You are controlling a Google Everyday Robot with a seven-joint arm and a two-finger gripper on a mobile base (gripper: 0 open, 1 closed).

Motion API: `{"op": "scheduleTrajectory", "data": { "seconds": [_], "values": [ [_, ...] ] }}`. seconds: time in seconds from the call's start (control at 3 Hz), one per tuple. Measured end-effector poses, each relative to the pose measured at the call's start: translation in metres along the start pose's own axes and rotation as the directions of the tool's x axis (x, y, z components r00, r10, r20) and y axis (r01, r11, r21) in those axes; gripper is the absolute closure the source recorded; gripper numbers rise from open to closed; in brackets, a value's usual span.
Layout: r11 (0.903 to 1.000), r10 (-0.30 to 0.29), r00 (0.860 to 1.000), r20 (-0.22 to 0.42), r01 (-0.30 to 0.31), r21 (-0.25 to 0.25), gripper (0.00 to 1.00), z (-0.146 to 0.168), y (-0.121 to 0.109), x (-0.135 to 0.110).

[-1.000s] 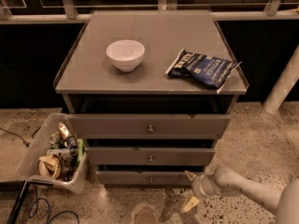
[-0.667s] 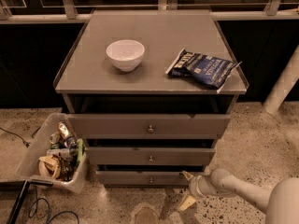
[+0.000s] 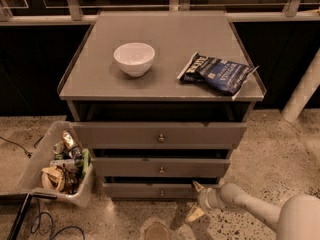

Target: Open bottom drawer

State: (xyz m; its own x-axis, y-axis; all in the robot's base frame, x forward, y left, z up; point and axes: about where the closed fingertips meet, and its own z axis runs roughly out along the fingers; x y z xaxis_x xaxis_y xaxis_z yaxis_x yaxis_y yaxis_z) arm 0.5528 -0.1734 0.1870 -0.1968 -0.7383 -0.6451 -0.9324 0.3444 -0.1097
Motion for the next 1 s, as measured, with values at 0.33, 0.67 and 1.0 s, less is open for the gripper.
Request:
{"op": "scheduleTrajectory", "data": {
  "seconds": [0.33,0.67,1.0],
  "values": [
    [0.9974,-0.043,0.999,0.016,0.042,0.059,0.00,0.006,-0.015,-0.013],
    [0.9977,-0.043,0.999,0.024,0.042,0.054,0.00,0.011,-0.015,-0.014],
    [0.9896,-0.102,0.994,0.025,0.099,0.104,0.00,0.027,-0.031,-0.025]
  ]
}}
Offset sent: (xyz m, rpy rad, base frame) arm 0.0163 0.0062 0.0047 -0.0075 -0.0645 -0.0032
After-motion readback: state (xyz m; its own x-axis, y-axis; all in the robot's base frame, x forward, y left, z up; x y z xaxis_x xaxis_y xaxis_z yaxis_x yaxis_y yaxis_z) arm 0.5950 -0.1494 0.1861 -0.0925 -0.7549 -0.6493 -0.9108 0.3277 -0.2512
